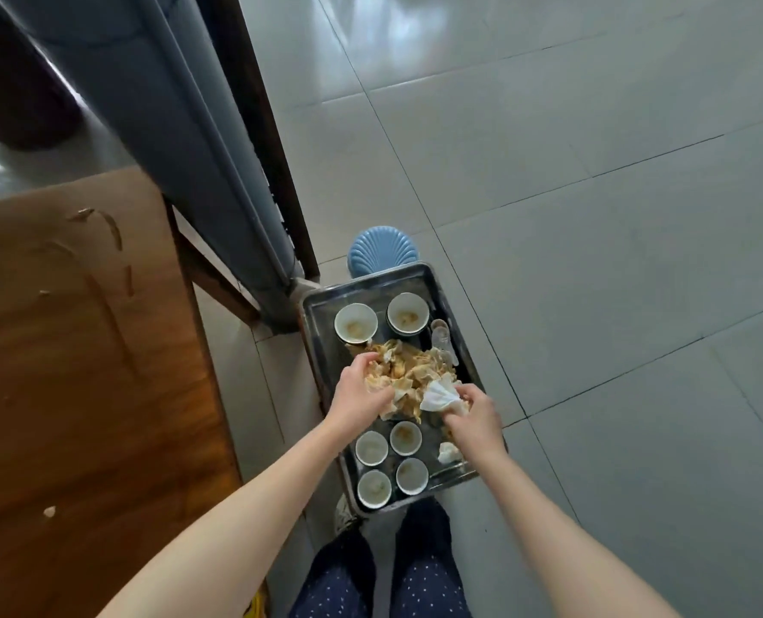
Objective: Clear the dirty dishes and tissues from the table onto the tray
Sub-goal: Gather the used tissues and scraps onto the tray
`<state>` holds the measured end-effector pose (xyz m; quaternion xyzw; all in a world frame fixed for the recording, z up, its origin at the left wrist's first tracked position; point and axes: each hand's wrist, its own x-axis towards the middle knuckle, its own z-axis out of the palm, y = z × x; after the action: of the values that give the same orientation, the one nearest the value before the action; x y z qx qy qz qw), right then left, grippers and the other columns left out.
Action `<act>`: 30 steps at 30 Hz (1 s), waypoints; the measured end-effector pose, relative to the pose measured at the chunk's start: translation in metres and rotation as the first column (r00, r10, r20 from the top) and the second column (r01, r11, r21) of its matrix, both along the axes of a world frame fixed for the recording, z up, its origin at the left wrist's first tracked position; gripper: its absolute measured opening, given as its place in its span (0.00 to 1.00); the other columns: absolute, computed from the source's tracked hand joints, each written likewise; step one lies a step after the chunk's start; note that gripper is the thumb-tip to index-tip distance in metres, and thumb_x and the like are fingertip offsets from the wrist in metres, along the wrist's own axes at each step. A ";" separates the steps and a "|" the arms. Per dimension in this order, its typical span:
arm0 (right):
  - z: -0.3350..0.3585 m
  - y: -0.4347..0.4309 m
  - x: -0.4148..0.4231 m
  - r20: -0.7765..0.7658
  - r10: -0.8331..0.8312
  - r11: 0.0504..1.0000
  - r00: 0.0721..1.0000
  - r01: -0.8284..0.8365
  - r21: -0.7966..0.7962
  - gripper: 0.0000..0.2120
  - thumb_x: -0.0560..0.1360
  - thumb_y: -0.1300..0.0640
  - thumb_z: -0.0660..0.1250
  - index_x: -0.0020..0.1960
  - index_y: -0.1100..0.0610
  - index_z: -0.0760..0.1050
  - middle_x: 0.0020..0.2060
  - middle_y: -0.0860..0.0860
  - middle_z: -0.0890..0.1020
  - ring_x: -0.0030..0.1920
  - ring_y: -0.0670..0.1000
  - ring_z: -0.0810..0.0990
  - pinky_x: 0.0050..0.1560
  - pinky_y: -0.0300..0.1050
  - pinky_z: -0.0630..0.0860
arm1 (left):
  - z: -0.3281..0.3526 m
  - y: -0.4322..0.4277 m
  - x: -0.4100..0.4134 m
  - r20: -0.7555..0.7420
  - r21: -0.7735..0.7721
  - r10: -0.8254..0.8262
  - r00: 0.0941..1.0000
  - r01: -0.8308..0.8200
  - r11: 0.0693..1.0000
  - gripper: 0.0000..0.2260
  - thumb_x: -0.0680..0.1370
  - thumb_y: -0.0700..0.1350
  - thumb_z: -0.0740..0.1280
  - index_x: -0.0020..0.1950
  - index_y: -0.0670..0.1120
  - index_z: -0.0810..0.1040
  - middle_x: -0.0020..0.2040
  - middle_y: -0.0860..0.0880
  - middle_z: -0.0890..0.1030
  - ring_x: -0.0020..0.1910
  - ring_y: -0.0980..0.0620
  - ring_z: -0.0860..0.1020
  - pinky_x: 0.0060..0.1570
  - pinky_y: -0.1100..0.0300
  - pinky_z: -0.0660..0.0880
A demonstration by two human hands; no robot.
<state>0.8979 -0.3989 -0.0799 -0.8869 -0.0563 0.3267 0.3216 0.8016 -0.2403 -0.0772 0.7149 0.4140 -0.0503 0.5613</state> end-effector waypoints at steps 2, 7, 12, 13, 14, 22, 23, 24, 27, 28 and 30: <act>-0.009 0.005 0.009 0.004 0.060 0.998 0.998 -0.060 -0.014 0.21 0.70 0.66 0.67 0.62 0.56 0.75 0.56 0.53 0.78 0.56 0.53 0.76 0.56 0.47 0.74 | -0.006 -0.007 0.007 0.001 0.032 -0.021 1.000 0.021 0.999 0.30 0.72 0.43 0.70 0.72 0.50 0.63 0.64 0.48 0.71 0.60 0.55 0.69 0.60 0.62 0.67; -0.033 0.012 0.033 -0.021 0.178 0.984 0.984 -0.178 0.011 0.25 0.70 0.68 0.66 0.65 0.54 0.73 0.58 0.51 0.76 0.57 0.49 0.74 0.54 0.38 0.68 | -0.031 -0.019 0.020 0.023 -0.054 0.040 0.999 -0.039 0.998 0.39 0.72 0.41 0.71 0.76 0.52 0.52 0.69 0.49 0.68 0.67 0.54 0.68 0.65 0.63 0.65; -0.061 0.015 0.062 -0.184 0.240 0.970 0.953 -0.229 0.083 0.32 0.68 0.60 0.73 0.70 0.51 0.68 0.61 0.45 0.75 0.61 0.45 0.74 0.61 0.40 0.71 | -0.060 -0.024 0.031 -0.047 -0.174 0.124 0.991 -0.130 0.976 0.44 0.70 0.45 0.74 0.77 0.55 0.49 0.74 0.51 0.63 0.66 0.60 0.65 0.61 0.67 0.62; -0.064 0.014 0.067 -0.224 0.255 0.966 0.941 -0.241 0.090 0.36 0.67 0.57 0.75 0.72 0.49 0.66 0.60 0.42 0.74 0.60 0.43 0.73 0.58 0.36 0.71 | -0.063 -0.024 0.031 -0.057 -0.203 0.118 0.991 -0.127 0.971 0.47 0.69 0.46 0.75 0.78 0.55 0.47 0.75 0.52 0.61 0.67 0.61 0.63 0.62 0.66 0.62; -0.066 0.012 0.071 -0.253 0.272 0.962 0.929 -0.257 0.092 0.38 0.67 0.56 0.76 0.73 0.47 0.64 0.59 0.40 0.73 0.59 0.40 0.73 0.54 0.31 0.70 | -0.066 -0.024 0.032 -0.070 -0.219 0.100 0.992 -0.114 0.969 0.49 0.69 0.47 0.76 0.78 0.56 0.44 0.76 0.52 0.59 0.69 0.59 0.62 0.65 0.64 0.61; -0.059 -0.004 0.091 -0.290 0.360 0.933 0.887 -0.344 0.104 0.38 0.67 0.60 0.76 0.73 0.47 0.64 0.53 0.39 0.76 0.45 0.32 0.75 0.38 0.22 0.71 | -0.061 -0.029 0.015 -0.188 -0.172 0.068 0.980 -0.101 0.980 0.50 0.69 0.50 0.76 0.77 0.57 0.41 0.78 0.50 0.53 0.76 0.51 0.55 0.73 0.51 0.56; -0.056 -0.005 0.092 -0.293 0.363 0.932 0.884 -0.350 0.100 0.38 0.68 0.61 0.76 0.73 0.48 0.64 0.53 0.42 0.76 0.46 0.33 0.75 0.37 0.22 0.72 | -0.057 -0.030 0.013 -0.193 -0.161 0.079 0.978 -0.111 0.981 0.50 0.69 0.50 0.76 0.77 0.57 0.41 0.78 0.50 0.52 0.76 0.51 0.55 0.73 0.51 0.56; -0.053 -0.006 0.092 -0.293 0.371 0.929 0.881 -0.358 0.100 0.37 0.68 0.61 0.76 0.72 0.48 0.64 0.54 0.43 0.76 0.46 0.33 0.74 0.36 0.23 0.71 | -0.051 -0.032 0.010 -0.198 -0.147 0.093 0.976 -0.123 0.981 0.50 0.69 0.51 0.76 0.77 0.57 0.41 0.78 0.50 0.52 0.76 0.51 0.55 0.73 0.50 0.56; -0.039 -0.008 0.090 -0.264 0.398 0.917 0.879 -0.385 0.101 0.34 0.70 0.60 0.74 0.71 0.49 0.66 0.55 0.44 0.76 0.49 0.38 0.77 0.38 0.26 0.73 | -0.034 -0.033 0.003 -0.192 -0.110 0.150 0.970 -0.173 0.979 0.48 0.70 0.50 0.75 0.78 0.58 0.43 0.78 0.49 0.52 0.76 0.48 0.56 0.73 0.49 0.58; -0.034 -0.007 0.088 -0.244 0.406 0.914 0.881 -0.395 0.095 0.32 0.70 0.59 0.74 0.71 0.49 0.66 0.57 0.46 0.76 0.52 0.42 0.77 0.42 0.29 0.73 | -0.027 -0.033 0.000 -0.191 -0.099 0.169 0.967 -0.190 0.977 0.48 0.70 0.50 0.75 0.77 0.58 0.44 0.78 0.49 0.53 0.76 0.46 0.57 0.73 0.48 0.59; -0.024 -0.003 0.084 -0.199 0.426 0.905 0.882 -0.416 0.095 0.30 0.71 0.58 0.73 0.70 0.49 0.68 0.59 0.49 0.77 0.57 0.46 0.76 0.47 0.31 0.72 | -0.013 -0.032 -0.008 -0.186 -0.073 0.211 0.960 -0.228 0.971 0.47 0.71 0.49 0.75 0.77 0.58 0.45 0.78 0.49 0.54 0.75 0.45 0.58 0.72 0.46 0.60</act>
<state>0.9822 -0.4024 -0.1039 -0.8047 -0.2205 0.4809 0.2691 0.7936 -0.2727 -0.0901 0.6300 0.5361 -0.0706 0.5574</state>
